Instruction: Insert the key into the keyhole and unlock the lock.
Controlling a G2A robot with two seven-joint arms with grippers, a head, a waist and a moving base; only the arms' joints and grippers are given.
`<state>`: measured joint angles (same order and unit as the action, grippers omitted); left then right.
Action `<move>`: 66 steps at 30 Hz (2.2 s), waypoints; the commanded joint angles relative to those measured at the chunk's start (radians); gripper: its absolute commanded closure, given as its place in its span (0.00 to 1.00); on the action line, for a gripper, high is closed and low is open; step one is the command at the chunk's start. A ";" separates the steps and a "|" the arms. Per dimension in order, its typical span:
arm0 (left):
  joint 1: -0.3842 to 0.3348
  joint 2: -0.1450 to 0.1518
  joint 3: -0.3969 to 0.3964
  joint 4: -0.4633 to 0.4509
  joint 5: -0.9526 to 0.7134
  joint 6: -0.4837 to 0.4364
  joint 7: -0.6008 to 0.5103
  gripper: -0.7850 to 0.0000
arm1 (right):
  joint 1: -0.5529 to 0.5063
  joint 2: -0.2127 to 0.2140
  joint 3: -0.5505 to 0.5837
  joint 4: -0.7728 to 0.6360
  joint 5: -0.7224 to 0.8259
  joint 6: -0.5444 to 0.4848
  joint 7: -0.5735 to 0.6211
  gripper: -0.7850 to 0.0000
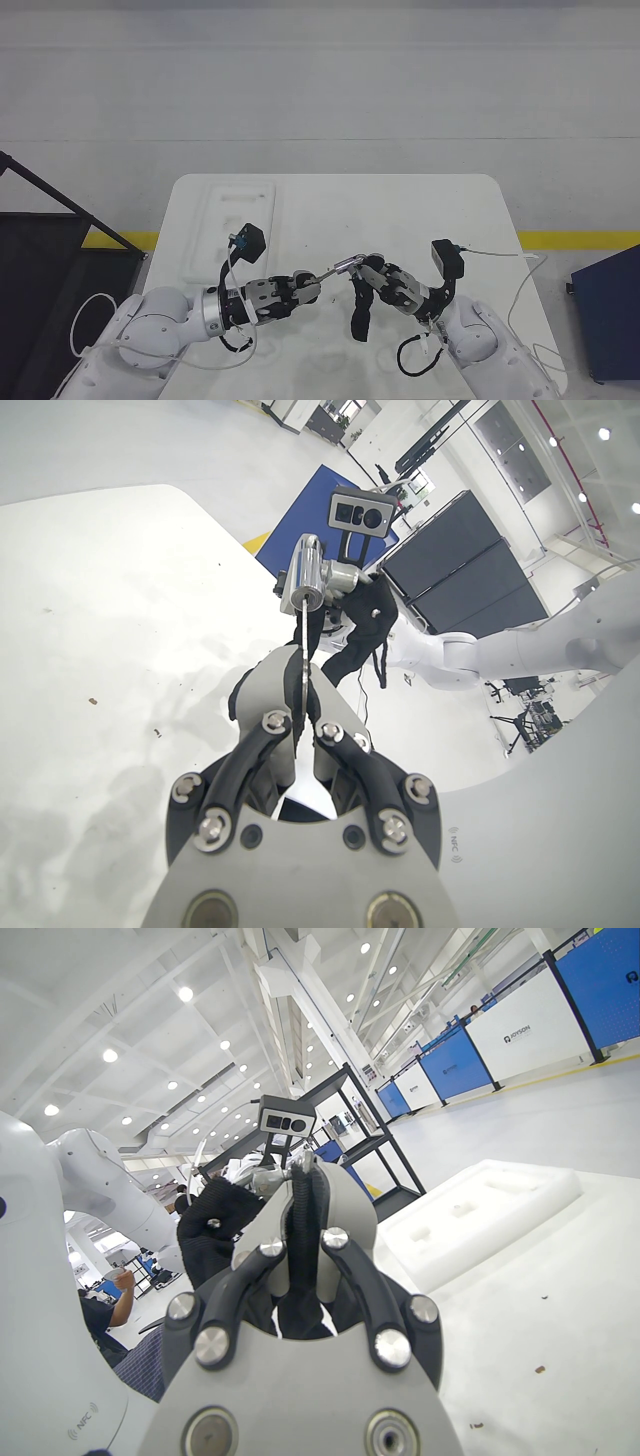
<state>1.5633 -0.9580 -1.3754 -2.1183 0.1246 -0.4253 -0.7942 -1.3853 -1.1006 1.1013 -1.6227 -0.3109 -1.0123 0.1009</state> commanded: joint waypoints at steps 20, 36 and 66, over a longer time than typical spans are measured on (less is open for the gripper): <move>-0.031 0.005 0.011 -0.003 0.002 0.009 -0.023 1.00 | 0.000 0.000 0.000 0.000 0.000 0.000 0.000 1.00; -0.074 0.007 0.031 0.017 -0.009 0.025 -0.042 1.00 | 0.000 0.000 0.000 0.000 0.000 0.000 0.000 1.00; -0.250 0.002 0.140 0.075 -0.060 0.002 -0.149 0.00 | 0.000 0.000 0.000 0.000 0.000 0.000 0.000 1.00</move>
<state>1.3103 -0.9563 -1.2389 -2.0357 0.0598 -0.3946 -0.9433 -1.3853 -1.1006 1.1013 -1.6227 -0.3109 -1.0123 0.1009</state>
